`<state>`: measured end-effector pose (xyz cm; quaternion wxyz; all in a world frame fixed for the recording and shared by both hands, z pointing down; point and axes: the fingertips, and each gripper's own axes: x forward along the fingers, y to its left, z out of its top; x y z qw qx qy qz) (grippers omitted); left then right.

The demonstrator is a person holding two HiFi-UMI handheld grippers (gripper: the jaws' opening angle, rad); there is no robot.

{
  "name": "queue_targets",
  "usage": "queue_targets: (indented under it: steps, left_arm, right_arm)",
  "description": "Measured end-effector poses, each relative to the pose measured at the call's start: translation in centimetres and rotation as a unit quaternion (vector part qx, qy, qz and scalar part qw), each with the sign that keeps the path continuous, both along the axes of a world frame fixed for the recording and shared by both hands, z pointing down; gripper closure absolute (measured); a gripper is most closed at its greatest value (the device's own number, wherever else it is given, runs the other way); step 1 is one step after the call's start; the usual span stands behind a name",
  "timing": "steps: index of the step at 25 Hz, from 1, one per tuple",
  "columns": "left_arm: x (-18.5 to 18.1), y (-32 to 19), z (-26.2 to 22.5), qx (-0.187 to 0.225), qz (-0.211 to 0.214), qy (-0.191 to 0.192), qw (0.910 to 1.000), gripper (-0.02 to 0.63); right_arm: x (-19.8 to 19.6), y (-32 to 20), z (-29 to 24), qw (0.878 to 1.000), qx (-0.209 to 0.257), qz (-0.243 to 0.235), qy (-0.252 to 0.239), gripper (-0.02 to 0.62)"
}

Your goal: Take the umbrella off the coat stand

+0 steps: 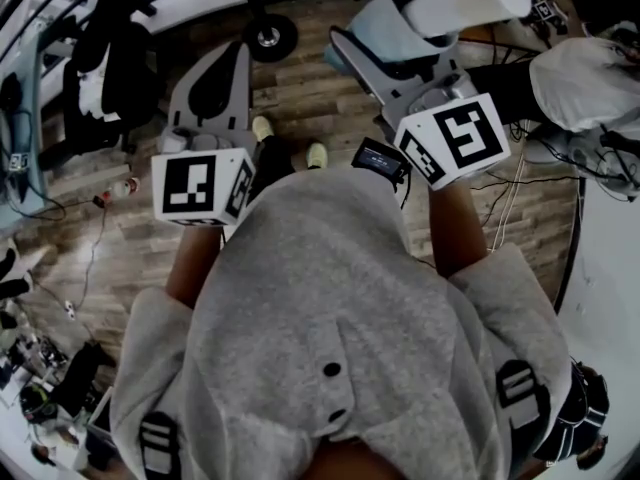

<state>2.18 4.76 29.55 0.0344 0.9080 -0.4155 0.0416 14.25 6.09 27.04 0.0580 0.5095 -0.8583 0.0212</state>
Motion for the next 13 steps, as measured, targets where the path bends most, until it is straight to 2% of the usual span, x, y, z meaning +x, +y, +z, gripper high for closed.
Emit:
queue_targets:
  steps: [13]
  left_arm:
    - [0.9, 2.2, -0.5, 0.012, 0.004, 0.002, 0.9999, 0.591]
  right_arm:
    - [0.8, 2.2, -0.8, 1.0, 0.012, 0.012, -0.01, 0.325]
